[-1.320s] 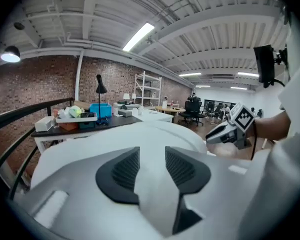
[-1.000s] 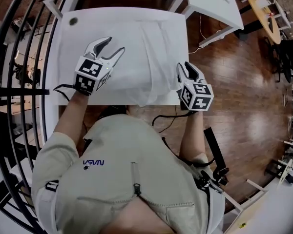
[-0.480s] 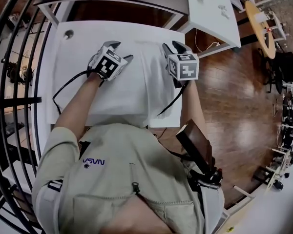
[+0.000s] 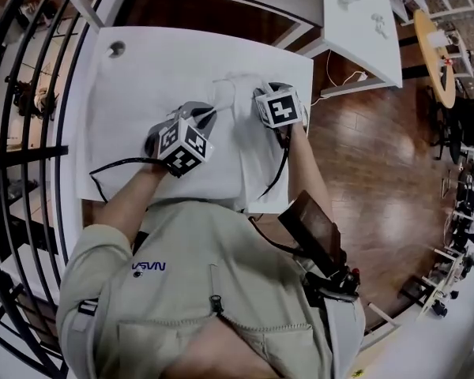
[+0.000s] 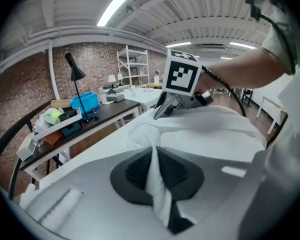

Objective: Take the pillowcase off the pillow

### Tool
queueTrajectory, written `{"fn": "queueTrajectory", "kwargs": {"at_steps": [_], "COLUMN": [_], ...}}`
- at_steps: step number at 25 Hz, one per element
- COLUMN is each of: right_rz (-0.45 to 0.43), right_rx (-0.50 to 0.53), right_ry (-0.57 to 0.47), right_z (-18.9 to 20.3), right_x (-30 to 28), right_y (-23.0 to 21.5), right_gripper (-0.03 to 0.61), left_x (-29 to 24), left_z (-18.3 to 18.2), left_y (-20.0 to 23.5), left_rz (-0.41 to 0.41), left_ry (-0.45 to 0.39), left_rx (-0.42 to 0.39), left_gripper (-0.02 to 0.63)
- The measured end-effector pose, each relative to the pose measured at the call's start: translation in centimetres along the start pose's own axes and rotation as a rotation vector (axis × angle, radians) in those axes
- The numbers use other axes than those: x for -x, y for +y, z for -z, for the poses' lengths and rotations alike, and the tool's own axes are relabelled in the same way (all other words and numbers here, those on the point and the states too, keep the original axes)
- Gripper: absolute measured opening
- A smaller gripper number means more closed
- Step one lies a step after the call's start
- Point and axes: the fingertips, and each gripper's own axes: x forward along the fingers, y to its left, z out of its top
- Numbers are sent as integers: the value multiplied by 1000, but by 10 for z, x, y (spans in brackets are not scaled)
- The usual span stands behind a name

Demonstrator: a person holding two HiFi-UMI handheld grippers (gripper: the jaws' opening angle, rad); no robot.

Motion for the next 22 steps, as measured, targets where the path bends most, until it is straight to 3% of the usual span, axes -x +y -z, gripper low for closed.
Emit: {"fn": "queueTrajectory", "kwargs": {"at_steps": [2, 5, 10, 13, 15, 18, 22], "right_rz": [110, 208, 322, 434, 483, 404, 317], "right_rx": [51, 67, -67, -165, -231, -280, -300], "right_ry": [-27, -121, -204, -194, -128, -63, -65], "right_z": [-9, -27, -15, 10, 43, 90, 124], "right_x": [15, 42, 71, 81, 78, 55, 24], "right_y": [-15, -36, -78, -112, -136, -141, -114], "right_gripper": [31, 23, 21, 17, 15, 15, 50], "left_x": [19, 51, 97, 118, 123, 109, 70], "left_z": [-7, -19, -35, -36, -28, -6, 6], "left_y": [-1, 0, 4, 16, 33, 66, 88], "left_rz": [-18, -26, -18, -40, -81, -121, -118], "left_ry": [-58, -146, -262, -300, -303, -270, -199], "left_rx": [-4, 22, 74, 117, 143, 191, 192], "left_gripper": [21, 20, 17, 15, 15, 18, 31]}}
